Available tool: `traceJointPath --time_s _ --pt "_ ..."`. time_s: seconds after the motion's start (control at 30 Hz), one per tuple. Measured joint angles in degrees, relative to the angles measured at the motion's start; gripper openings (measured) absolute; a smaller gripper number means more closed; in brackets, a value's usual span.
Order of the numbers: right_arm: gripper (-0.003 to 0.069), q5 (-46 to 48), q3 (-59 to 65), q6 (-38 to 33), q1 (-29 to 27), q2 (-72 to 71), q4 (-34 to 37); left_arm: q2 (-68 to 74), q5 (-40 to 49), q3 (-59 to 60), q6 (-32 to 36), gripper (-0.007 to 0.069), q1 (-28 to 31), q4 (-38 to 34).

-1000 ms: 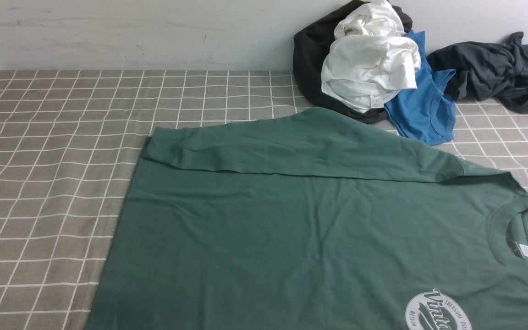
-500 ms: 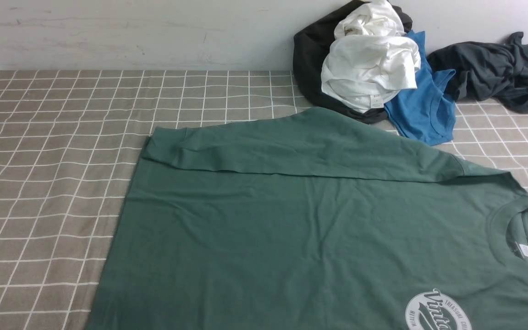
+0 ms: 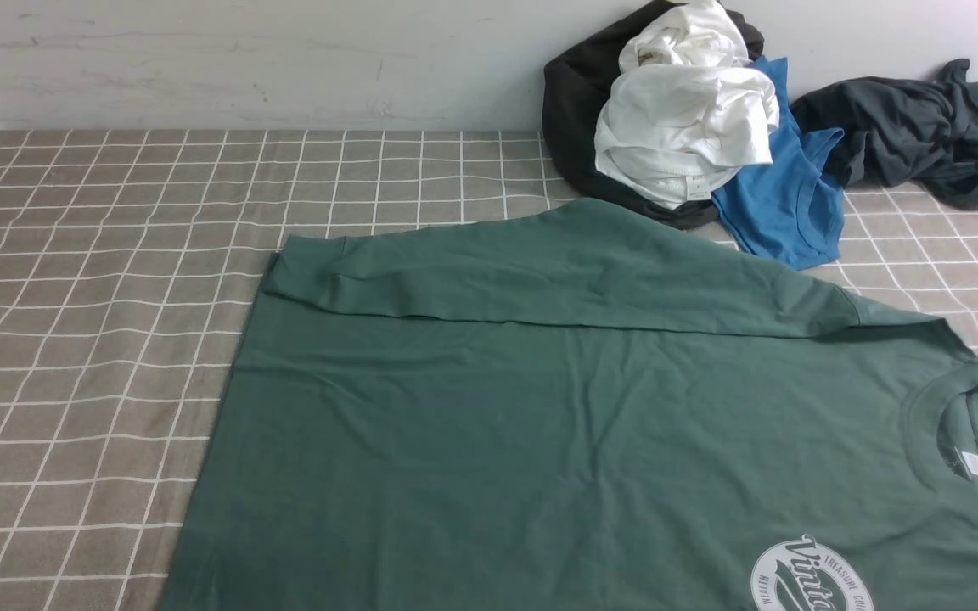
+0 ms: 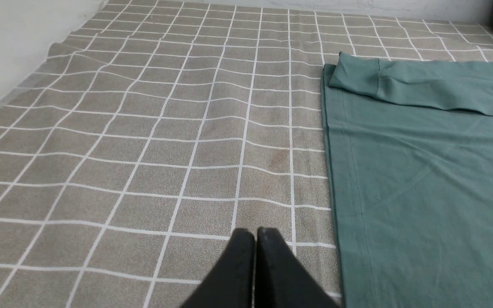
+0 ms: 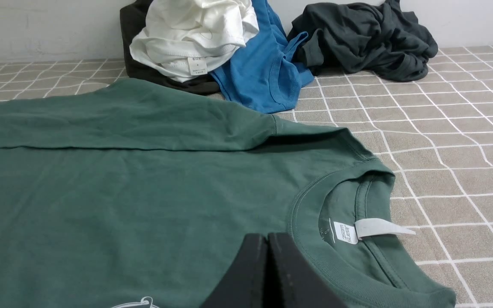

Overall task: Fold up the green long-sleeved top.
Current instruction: Use the left arm to clamp the cuff closest to it

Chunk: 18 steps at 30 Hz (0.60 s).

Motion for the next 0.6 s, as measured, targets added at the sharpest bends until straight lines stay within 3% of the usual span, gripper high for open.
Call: traceJointPath --time_s 0.4,0.5,0.6 --pt "-0.0014 0.00 0.00 2.42 0.00 0.00 0.00 0.00 0.00 0.00 -0.05 -0.0007 0.00 -0.88" --pt "-0.0014 0.00 0.00 2.63 0.00 0.00 0.14 0.00 -0.15 0.00 -0.64 -0.0007 0.00 -6.63" --pt "-0.0014 0.00 0.00 4.11 0.00 0.00 1.43 0.00 -0.20 0.00 -3.57 -0.0007 0.00 -17.42"
